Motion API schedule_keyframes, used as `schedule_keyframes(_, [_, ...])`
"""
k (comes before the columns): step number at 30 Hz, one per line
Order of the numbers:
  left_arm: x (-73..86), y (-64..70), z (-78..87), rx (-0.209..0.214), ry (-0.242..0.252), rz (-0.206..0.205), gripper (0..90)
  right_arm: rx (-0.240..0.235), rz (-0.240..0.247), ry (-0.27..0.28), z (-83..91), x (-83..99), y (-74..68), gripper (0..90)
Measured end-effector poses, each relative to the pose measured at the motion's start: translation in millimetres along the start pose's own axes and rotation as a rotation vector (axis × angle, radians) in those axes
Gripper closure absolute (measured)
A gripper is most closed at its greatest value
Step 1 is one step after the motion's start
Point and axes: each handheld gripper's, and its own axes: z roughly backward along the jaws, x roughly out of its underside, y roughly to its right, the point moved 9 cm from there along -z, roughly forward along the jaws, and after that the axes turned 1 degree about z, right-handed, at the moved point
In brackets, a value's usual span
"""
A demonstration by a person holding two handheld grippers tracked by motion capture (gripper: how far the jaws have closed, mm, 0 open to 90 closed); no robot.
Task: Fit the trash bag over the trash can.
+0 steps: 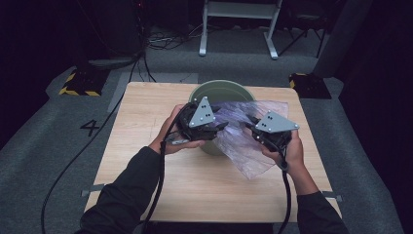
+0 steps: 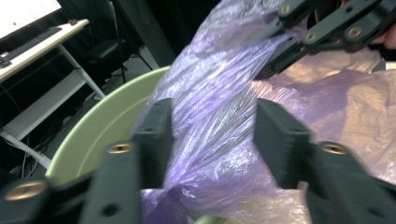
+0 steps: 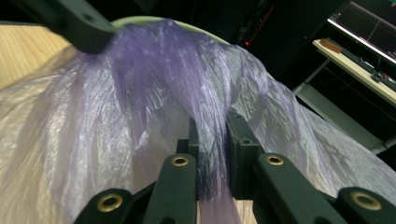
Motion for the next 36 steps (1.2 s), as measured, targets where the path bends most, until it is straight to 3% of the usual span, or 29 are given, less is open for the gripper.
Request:
schedule_keyframes(2, [3.3, -3.6, 0.4, -0.025, -0.017, -0.026, 68.9, 0.000, -0.006, 0.015, 2.8, -2.8, -1.6, 75.1])
schedule_keyframes(7, [8.8, -12.7, 0.6, -0.056, -0.044, -0.034, 88.9, -0.002, -0.023, 0.050, 9.2, -9.4, -3.9, 63.2])
schedule_keyframes(13, [20.1, -26.1, 1.8, -0.063, -0.057, 0.006, 89.8, -0.027, -0.031, 0.087, 19.7, -14.5, -6.8, 53.7])
schedule_keyframes(14, [20.2, -27.1, 4.3, -0.047, -0.028, 0.040, 88.4, -0.029, -0.038, 0.089, 21.6, -14.8, -7.0, 54.8])
schedule_keyframes(16, [18.6, -25.3, 6.8, -0.028, -0.006, 0.049, 75.3, -0.040, -0.027, 0.074, 21.6, -13.2, -8.3, 64.2])
schedule_keyframes(18, [13.0, -16.6, 14.1, 0.008, 0.027, 0.053, 54.3, -0.049, -0.007, 0.044, 18.4, -9.3, -10.5, 76.6])
schedule_keyframes(20, [7.5, -1.4, 20.6, 0.085, 0.054, 0.055, 37.9, -0.050, -0.004, 0.036, 15.1, -6.7, -11.3, 84.5])
schedule_keyframes(21, [5.9, 3.6, 23.1, 0.092, 0.062, 0.048, 28.2, -0.060, -0.006, 0.034, 13.7, -5.9, -12.4, 86.6])
schedule_keyframes(24, [1.8, 22.4, 28.4, 0.123, 0.082, 0.002, 20.3, -0.066, -0.015, 0.035, 11.8, -6.8, -13.6, 87.2])
schedule_keyframes(26, [2.4, 27.1, 27.2, 0.125, 0.068, -0.015, 18.0, -0.070, -0.020, 0.041, 10.8, -8.8, -13.7, 87.1])
schedule_keyframes(27, [5.4, 32.5, 22.3, 0.107, 0.030, -0.042, 18.0, -0.070, -0.024, 0.043, 10.5, -10.3, -13.2, 87.1])
schedule_keyframes(29, [8.8, 32.1, 17.3, 0.069, -0.003, -0.053, 20.8, -0.072, -0.033, 0.050, 10.8, -13.3, -12.4, 87.1])
schedule_keyframes(32, [12.6, 27.4, 14.6, 0.026, -0.025, -0.066, 37.3, -0.080, -0.041, 0.072, 13.7, -19.8, -12.2, 87.1])
schedule_keyframes(34, [13.1, 26.1, 14.6, 0.025, -0.026, -0.063, 50.0, -0.084, -0.041, 0.079, 15.0, -22.1, -12.7, 86.7])
schedule_keyframes(35, [14.5, 23.1, 14.7, 0.022, -0.031, -0.062, 50.0, -0.084, -0.040, 0.082, 15.6, -23.3, -12.7, 86.0])
schedule_keyframes(36, [17.2, 19.6, 14.6, 0.019, -0.046, -0.077, 65.0, -0.094, -0.046, 0.091, 16.7, -25.7, -13.8, 84.4])
